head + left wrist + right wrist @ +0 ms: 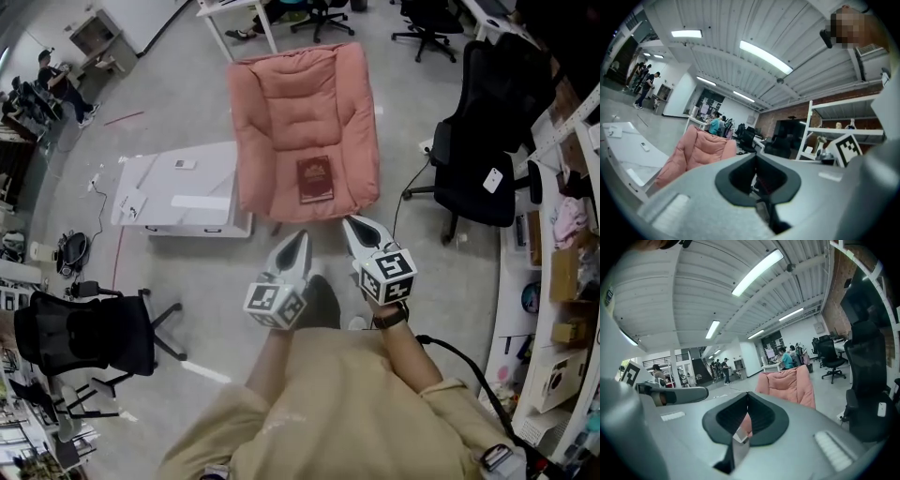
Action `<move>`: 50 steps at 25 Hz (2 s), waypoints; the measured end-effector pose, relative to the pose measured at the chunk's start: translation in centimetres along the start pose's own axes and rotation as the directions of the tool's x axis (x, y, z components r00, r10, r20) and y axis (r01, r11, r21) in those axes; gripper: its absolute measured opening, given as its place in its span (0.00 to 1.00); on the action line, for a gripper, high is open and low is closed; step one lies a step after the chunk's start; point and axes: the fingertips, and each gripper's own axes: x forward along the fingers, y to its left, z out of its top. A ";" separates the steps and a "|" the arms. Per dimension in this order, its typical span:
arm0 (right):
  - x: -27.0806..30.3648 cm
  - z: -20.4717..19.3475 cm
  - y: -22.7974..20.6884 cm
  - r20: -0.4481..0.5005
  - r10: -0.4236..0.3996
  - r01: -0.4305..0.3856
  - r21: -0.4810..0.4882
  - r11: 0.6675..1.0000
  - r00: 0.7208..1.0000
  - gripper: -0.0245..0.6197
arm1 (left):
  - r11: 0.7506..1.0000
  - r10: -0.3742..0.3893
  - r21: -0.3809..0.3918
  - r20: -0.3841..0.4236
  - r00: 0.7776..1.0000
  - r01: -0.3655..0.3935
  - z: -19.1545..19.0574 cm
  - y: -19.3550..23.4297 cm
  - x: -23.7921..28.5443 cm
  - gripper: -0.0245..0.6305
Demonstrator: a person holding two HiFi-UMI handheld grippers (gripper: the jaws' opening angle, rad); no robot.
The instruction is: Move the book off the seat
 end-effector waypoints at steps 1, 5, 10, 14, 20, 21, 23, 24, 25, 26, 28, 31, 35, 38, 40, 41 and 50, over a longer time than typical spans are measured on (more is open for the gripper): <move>1.1 0.1 -0.9 -0.013 -0.009 0.009 0.002 1.000 1.000 0.05 | 1.000 -0.006 -0.003 -0.009 1.000 0.006 0.0 0.9 1.1 0.04; 7.1 1.0 -2.8 -0.063 0.005 -0.005 -0.009 1.000 0.998 0.05 | 1.000 -0.012 0.000 -0.050 0.999 0.012 0.8 6.1 6.2 0.04; 15.0 1.7 -4.1 -0.117 0.028 -0.030 -0.012 0.999 0.993 0.05 | 0.999 -0.002 -0.038 -0.115 0.993 -0.002 1.3 13.7 11.4 0.04; 21.0 -0.6 -6.1 -0.199 0.006 0.001 0.038 0.999 0.980 0.05 | 0.997 -0.024 -0.075 -0.194 0.981 0.010 -0.4 19.0 14.4 0.04; 26.9 -4.6 -8.5 -0.296 -0.023 0.057 0.109 0.992 0.955 0.05 | 0.991 -0.034 -0.136 -0.294 0.955 -0.006 -3.7 26.2 17.6 0.04; 27.5 -5.5 -9.0 -0.321 -0.027 0.067 0.114 0.991 0.947 0.06 | 0.989 -0.031 -0.146 -0.311 0.950 -0.016 -4.3 27.2 18.1 0.04; 28.6 -7.4 -10.1 -0.374 -0.032 0.087 0.130 0.988 0.927 0.08 | 0.984 -0.017 -0.170 -0.348 0.937 -0.046 -5.9 29.3 18.9 0.04; 29.1 -8.4 -10.6 -0.399 -0.031 0.095 0.142 0.985 0.916 0.08 | 0.981 -0.008 -0.183 -0.370 0.929 -0.064 -6.9 30.2 19.2 0.04; 29.6 -9.5 -11.0 -0.422 -0.025 0.100 0.157 0.982 0.906 0.08 | 0.977 -0.002 -0.196 -0.394 0.919 -0.082 -8.1 31.0 19.4 0.04; 30.1 -10.7 -11.3 -0.444 -0.015 0.103 0.175 0.979 0.896 0.08 | 0.973 0.002 -0.208 -0.420 0.907 -0.098 -9.4 31.8 19.5 0.04; 31.4 -12.8 -12.3 -0.478 0.000 0.109 0.199 0.974 0.878 0.08 | 0.964 0.006 -0.232 -0.473 0.881 -0.131 -11.9 33.3 19.9 0.04; 33.7 -16.0 -15.3 -0.522 0.004 0.131 0.220 0.967 0.853 0.08 | 0.950 0.028 -0.250 -0.532 0.846 -0.188 -15.1 35.3 21.1 0.04; 36.2 -21.2 -18.5 -0.592 0.019 0.182 0.278 0.943 0.806 0.14 | 0.932 0.061 -0.250 -0.603 0.795 -0.261 -18.8 37.9 23.2 0.04; 37.8 -24.6 -20.6 -0.644 0.023 0.205 0.277 0.939 0.765 0.19 | 0.918 0.073 -0.256 -0.643 0.762 -0.304 -21.4 39.7 25.6 0.04; 38.9 -26.7 -22.4 -0.674 0.011 0.232 0.270 0.934 0.738 0.25 | 0.911 0.072 -0.256 -0.671 0.738 -0.323 -23.4 40.9 27.6 0.04; 39.5 -27.8 -23.3 -0.686 0.011 0.242 0.272 0.931 0.728 0.29 | 0.905 0.068 -0.265 -0.683 0.727 -0.334 -24.4 41.6 28.6 0.04; 44.7 -35.8 -29.8 -0.719 0.044 0.296 0.339 0.893 0.693 0.53 | 0.827 -0.006 -0.377 -0.748 0.664 -0.418 -33.6 46.1 34.1 0.32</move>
